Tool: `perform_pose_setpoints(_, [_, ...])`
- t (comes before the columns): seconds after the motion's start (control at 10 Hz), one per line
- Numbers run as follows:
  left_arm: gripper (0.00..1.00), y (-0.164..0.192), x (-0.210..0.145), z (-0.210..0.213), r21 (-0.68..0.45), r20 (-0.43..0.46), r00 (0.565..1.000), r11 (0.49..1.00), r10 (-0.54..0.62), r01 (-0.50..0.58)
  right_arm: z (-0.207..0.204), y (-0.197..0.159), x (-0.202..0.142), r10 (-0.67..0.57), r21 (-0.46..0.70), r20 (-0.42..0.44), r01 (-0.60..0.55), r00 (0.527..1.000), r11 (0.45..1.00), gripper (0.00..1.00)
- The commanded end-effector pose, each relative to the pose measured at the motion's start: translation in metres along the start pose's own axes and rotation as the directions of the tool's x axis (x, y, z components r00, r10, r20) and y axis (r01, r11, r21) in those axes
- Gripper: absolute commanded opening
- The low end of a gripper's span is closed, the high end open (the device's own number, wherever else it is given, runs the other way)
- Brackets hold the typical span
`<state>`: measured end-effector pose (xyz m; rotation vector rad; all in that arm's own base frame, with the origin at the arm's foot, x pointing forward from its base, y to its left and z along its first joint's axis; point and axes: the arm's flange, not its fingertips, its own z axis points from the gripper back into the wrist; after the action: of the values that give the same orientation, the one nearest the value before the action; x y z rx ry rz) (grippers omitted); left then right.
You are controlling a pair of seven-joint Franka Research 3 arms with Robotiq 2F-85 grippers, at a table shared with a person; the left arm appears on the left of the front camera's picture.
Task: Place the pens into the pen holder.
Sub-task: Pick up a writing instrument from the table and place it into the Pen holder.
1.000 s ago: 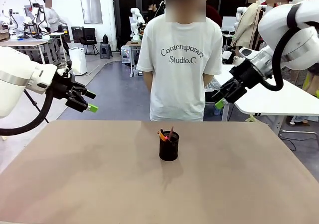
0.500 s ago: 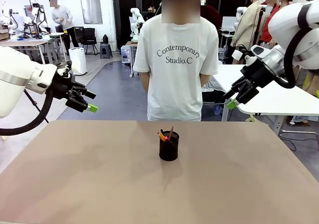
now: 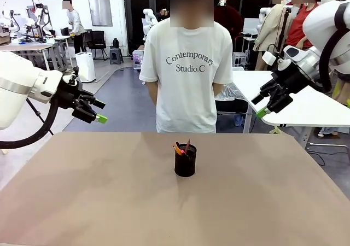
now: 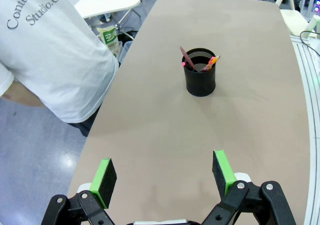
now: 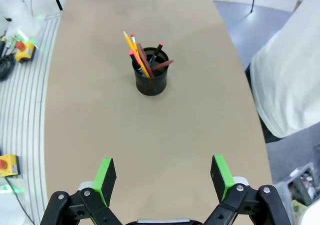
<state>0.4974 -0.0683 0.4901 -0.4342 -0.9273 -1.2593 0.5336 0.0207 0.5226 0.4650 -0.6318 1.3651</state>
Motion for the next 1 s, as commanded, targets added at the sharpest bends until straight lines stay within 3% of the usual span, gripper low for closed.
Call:
perform_pose_setpoints(0.0, [1.0,0.0006,-0.0001,0.0038,-0.01,0.005,1.0,1.0,0.0,0.0,-0.0058,-0.003,-0.0019,0.022,-0.019,0.048,-0.021,0.999,1.0,1.0])
perform_pose_setpoints(0.4, [1.0,0.0006,-0.0001,0.0038,-0.01,0.005,1.0,1.0,0.0,0.0,-0.0074,-0.0087,-0.0053,0.031,-0.038,0.124,-0.027,0.992,0.999,1.0])
perform_pose_setpoints(0.9, [1.0,0.0006,-0.0001,0.0038,-0.01,0.005,1.0,1.0,0.0,0.0,-0.0075,-0.011,-0.0075,0.027,-0.052,0.15,-0.02,0.988,0.998,1.0])
